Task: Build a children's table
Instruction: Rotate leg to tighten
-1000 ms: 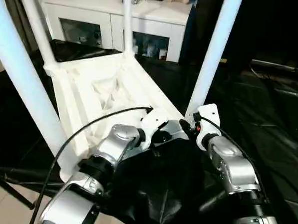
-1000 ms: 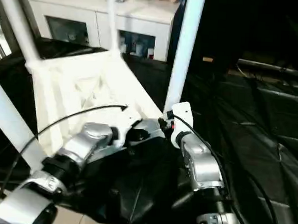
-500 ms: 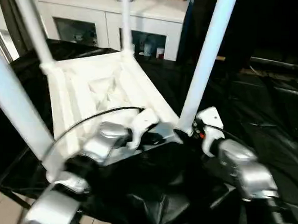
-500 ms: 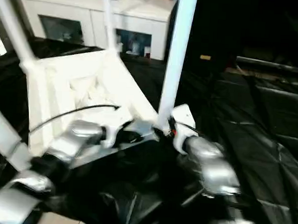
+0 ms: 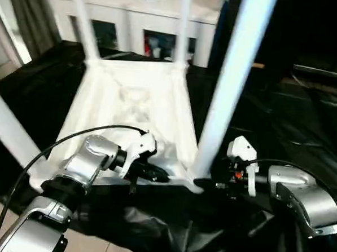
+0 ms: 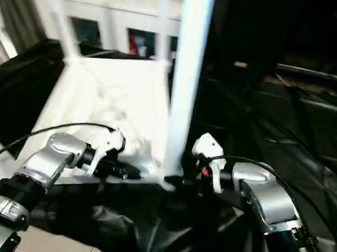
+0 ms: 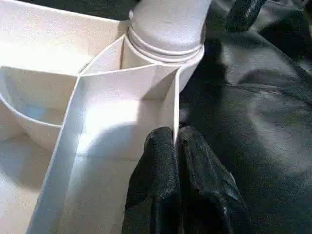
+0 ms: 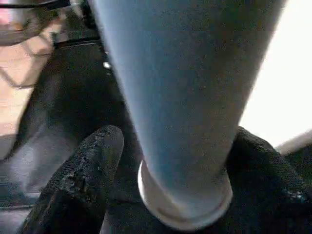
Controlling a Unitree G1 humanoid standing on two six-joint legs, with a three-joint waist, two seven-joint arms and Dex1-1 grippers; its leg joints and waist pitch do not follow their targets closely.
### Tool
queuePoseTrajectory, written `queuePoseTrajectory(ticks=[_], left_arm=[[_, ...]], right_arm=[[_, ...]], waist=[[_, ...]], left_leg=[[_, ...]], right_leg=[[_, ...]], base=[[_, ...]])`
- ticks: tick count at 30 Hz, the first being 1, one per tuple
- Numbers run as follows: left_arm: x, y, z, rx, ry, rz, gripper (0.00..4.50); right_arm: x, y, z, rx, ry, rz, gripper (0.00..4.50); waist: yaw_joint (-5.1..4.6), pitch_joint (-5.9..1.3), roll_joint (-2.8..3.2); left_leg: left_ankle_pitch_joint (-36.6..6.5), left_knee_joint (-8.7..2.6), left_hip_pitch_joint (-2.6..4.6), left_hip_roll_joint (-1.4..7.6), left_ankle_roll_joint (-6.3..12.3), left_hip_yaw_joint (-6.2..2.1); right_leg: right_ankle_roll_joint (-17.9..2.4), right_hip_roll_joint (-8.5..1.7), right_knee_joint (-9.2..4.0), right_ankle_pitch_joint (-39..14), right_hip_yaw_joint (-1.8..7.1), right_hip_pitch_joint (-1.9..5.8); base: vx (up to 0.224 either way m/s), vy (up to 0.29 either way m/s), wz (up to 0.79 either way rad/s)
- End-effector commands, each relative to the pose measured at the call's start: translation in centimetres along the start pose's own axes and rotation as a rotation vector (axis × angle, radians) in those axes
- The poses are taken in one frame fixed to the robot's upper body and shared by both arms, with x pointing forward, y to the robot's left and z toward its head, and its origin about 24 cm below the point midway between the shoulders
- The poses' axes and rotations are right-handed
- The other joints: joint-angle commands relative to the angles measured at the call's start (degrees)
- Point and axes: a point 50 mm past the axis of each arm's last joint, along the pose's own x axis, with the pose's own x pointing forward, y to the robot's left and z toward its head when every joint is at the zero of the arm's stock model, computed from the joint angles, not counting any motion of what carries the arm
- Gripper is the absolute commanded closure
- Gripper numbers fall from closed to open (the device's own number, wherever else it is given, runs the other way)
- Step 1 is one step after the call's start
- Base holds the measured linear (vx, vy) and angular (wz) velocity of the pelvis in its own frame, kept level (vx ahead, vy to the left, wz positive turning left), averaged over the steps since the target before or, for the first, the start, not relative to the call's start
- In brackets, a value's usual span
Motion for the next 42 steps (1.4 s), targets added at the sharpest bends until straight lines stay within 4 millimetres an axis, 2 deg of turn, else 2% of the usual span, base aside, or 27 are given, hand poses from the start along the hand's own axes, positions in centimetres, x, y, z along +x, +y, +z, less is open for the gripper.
queuePoseTrajectory(ticks=[1,8,9,10,13,16,17,19,20,21,22,23,24,25,26,27,28,30,31,32,34,36,38,40,42], left_arm=[[0.6,-0.4,0.2,0.014,-0.001,-0.043,4.50],[0.4,-0.4,0.0,0.011,0.001,-0.029,4.50],[0.3,-0.4,0.0,0.010,0.000,-0.023,4.50],[0.3,-0.4,0.0,0.010,0.000,-0.020,4.50],[0.2,-0.4,-0.1,0.008,-0.002,-0.014,4.50],[0.2,-0.4,-0.2,0.006,-0.002,-0.010,4.50],[0.2,-0.3,-0.2,0.003,-0.007,0.001,4.50],[0.4,0.0,0.0,-0.004,-0.023,0.046,4.50],[0.6,0.6,0.3,-0.003,-0.033,0.119,4.50],[0.9,1.5,0.6,-0.004,-0.039,0.227,4.50],[1.0,1.9,0.8,-0.006,-0.041,0.279,4.50],[1.0,1.9,0.8,-0.006,-0.041,0.279,4.50],[1.2,2.8,1.2,-0.019,-0.047,0.386,4.50],[1.3,3.0,1.4,-0.028,-0.053,0.414,4.50],[1.3,3.2,1.5,-0.037,-0.059,0.437,4.50],[1.8,3.6,2.1,-0.032,-0.072,0.484,4.50],[2.3,3.8,2.5,-0.035,-0.084,0.523,4.50],[3.2,4.0,3.0,-0.046,-0.089,0.551,4.50],[4.1,3.9,3.4,-0.046,-0.092,0.552,4.50],[4.1,3.9,3.4,-0.046,-0.092,0.552,4.50],[5.6,3.7,4.2,-0.048,-0.112,0.526,4.50],[6.2,3.6,4.6,-0.040,-0.118,0.513,4.50],[6.2,3.6,4.6,-0.039,-0.118,0.512,4.50],[6.3,3.6,4.7,-0.035,-0.119,0.504,4.50],[6.3,3.6,4.7,-0.032,-0.116,0.497,4.50]], right_arm=[[0.7,0.4,0.6,-0.024,-0.016,0.053,1.49],[1.1,0.6,0.4,-0.022,-0.006,0.073,2.00],[1.1,0.7,0.4,-0.021,-0.002,0.083,2.20],[1.1,0.7,0.3,-0.020,0.000,0.088,2.24],[1.1,0.7,0.3,-0.021,0.005,0.093,2.35],[1.2,0.8,0.2,-0.019,0.003,0.094,2.45],[1.3,0.9,0.2,-0.014,-0.003,0.091,2.48],[1.5,1.0,0.0,0.007,-0.023,0.069,2.50],[1.8,0.7,-0.3,0.016,-0.033,0.001,2.51],[2.4,-0.1,-0.9,0.044,-0.046,-0.131,2.51],[2.8,-0.6,-1.2,0.067,-0.050,-0.216,2.52],[2.8,-0.6,-1.2,0.067,-0.050,-0.216,2.53],[3.7,-1.7,-1.8,0.145,-0.058,-0.389,2.54],[3.9,-2.0,-1.9,0.173,-0.062,-0.439,2.55],[4.1,-2.2,-2.0,0.197,-0.064,-0.478,2.56],[4.6,-2.8,-2.0,0.243,-0.080,-0.578,2.56],[4.9,-3.2,-2.0,0.284,-0.086,-0.655,2.57],[5.5,-3.4,-2.0,0.321,-0.092,-0.733,2.57],[6.1,-3.3,-1.7,0.347,-0.103,-0.765,2.57],[6.1,-3.3,-1.7,0.347,-0.103,-0.765,2.57],[7.7,-2.7,-0.9,0.343,-0.115,-0.744,2.57],[8.8,-2.0,-0.2,0.321,-0.136,-0.687,2.57],[8.8,-2.0,-0.1,0.320,-0.137,-0.685,2.57],[9.0,-1.8,0.1,0.304,-0.148,-0.664,2.57],[9.1,-1.8,0.4,0.306,-0.169,-0.647,2.01]], waist=[[-0.12,-2.84,-0.45],[0.12,-2.88,-0.74],[0.14,-2.85,-0.64],[0.12,-2.85,-0.69],[0.12,-2.89,-0.18],[0.08,-2.94,-0.28],[0.21,-3.03,0.27],[0.15,-2.99,0.04],[0.11,-2.92,-0.09],[0.18,-2.68,-0.17],[-0.08,-2.21,-0.47],[-0.18,-2.12,-0.45],[-0.23,-2.13,-0.35],[-0.74,-1.92,-0.37],[-0.98,-1.87,0.02],[-1.35,-1.94,-0.14],[-1.66,-1.98,0.41],[-1.96,-2.22,0.05],[-1.90,-2.20,0.19],[-1.93,-2.22,1.03],[-2.14,-2.31,0.65],[-2.07,-2.46,0.71],[-2.08,-2.49,0.70],[-2.05,-2.48,0.75],[-2.06,-2.59,0.86]], left_leg=[[-13.5,-3.57,0.41,2.54,1.76,-0.23],[-11.9,-3.39,0.20,2.32,1.96,-0.20],[-12.1,-3.42,0.21,2.32,1.93,-0.23],[-12.2,-3.43,0.22,2.31,1.89,-0.22],[-12.7,-3.42,0.32,2.31,1.48,-0.27],[-12.8,-3.38,0.26,2.26,1.37,-0.27],[-12.6,-3.34,0.29,2.26,1.28,-0.35],[-13.3,-3.35,0.25,2.24,1.12,-0.33],[-13.6,-3.40,0.20,2.24,1.12,-0.32],[-15.0,-3.53,0.35,2.21,0.66,-0.34],[-16.9,-3.83,0.21,2.01,-0.14,-0.46],[-18.2,-3.88,0.27,1.82,-0.63,-0.51],[-19.9,-4.01,0.63,1.79,-1.41,-0.86],[-21.3,-4.21,0.40,1.70,-2.17,-1.13],[-21.9,-4.36,0.33,1.65,-2.56,-1.36],[-22.9,-4.39,0.46,1.62,-2.61,-1.50],[-23.5,-4.26,0.87,1.61,-2.65,-1.36],[-22.6,-4.27,0.81,1.58,-2.58,-1.38],[-21.7,-4.28,0.75,1.71,-2.29,-1.25],[-21.9,-4.25,0.78,1.70,-2.35,-1.24],[-20.8,-4.25,0.35,1.57,-2.16,-1.10],[-20.0,-4.10,0.50,1.55,-1.75,-0.94],[-18.3,-4.03,0.21,1.58,-1.03,-0.85],[-18.0,-4.01,0.21,1.57,-0.74,-0.80],[-17.8,-4.00,0.32,1.61,-0.64,-0.76]], right_leg=[[-12.8,-3.31,-3.04,-10.6,2.44,2.09],[-12.3,-3.36,-2.92,-10.3,2.38,2.30],[-12.1,-3.37,-2.96,-10.8,2.37,2.29],[-12.0,-3.34,-3.00,-11.1,2.36,2.27],[-12.0,-3.29,-3.01,-10.9,2.39,2.25],[-12.2,-3.20,-2.96,-10.0,2.34,2.37],[-12.4,-3.24,-2.82,-9.5,2.34,2.37],[-12.7,-3.19,-2.90,-9.1,2.30,2.45],[-12.7,-3.18,-2.95,-9.5,2.31,2.37],[-12.3,-3.32,-3.28,-12.1,2.35,2.16],[-11.2,-3.42,-3.73,-16.7,2.28,1.98],[-10.2,-3.47,-4.11,-20.2,2.21,1.87],[-8.5,-3.77,-4.51,-25.3,2.13,1.82],[-7.0,-3.71,-4.79,-28.7,1.95,1.72],[-6.3,-3.74,-4.83,-30.2,1.83,1.85],[-4.9,-3.77,-5.29,-31.7,1.75,1.75],[-5.0,-3.67,-5.69,-31.3,1.91,1.18],[-5.7,-3.43,-5.42,-28.3,1.92,1.36],[-6.4,-3.34,-5.16,-25.3,2.09,1.27],[-7.0,-3.31,-5.04,-24.3,2.16,1.26],[-7.5,-2.99,-4.70,-20.4,2.17,1.63],[-8.0,-2.99,-4.52,-18.0,2.34,1.67],[-9.0,-2.97,-4.13,-14.8,2.36,1.99],[-9.1,-3.05,-4.15,-15.0,2.35,2.03],[-9.0,-3.10,-4.26,-15.8,2.37,2.04]], base=[[0.000,0.000,0.00],[0.000,0.000,0.00],[0.000,0.000,0.00],[0.000,0.000,0.00],[0.000,0.000,0.00],[0.000,0.000,0.00],[0.000,0.000,0.00],[0.000,0.000,0.00],[0.000,0.000,0.00],[0.000,0.000,0.00],[0.000,0.000,0.00],[0.000,0.000,0.00],[-0.057,-0.005,-0.04],[-0.057,0.000,-0.09],[-0.057,0.000,-0.09],[-0.051,0.004,-0.10],[0.000,0.000,0.00],[0.000,0.000,0.00],[0.000,0.000,0.00],[0.000,0.000,0.00],[0.000,0.000,0.00],[0.000,0.000,0.00],[0.000,0.000,0.00],[0.000,0.000,0.00],[0.000,0.000,0.00]])
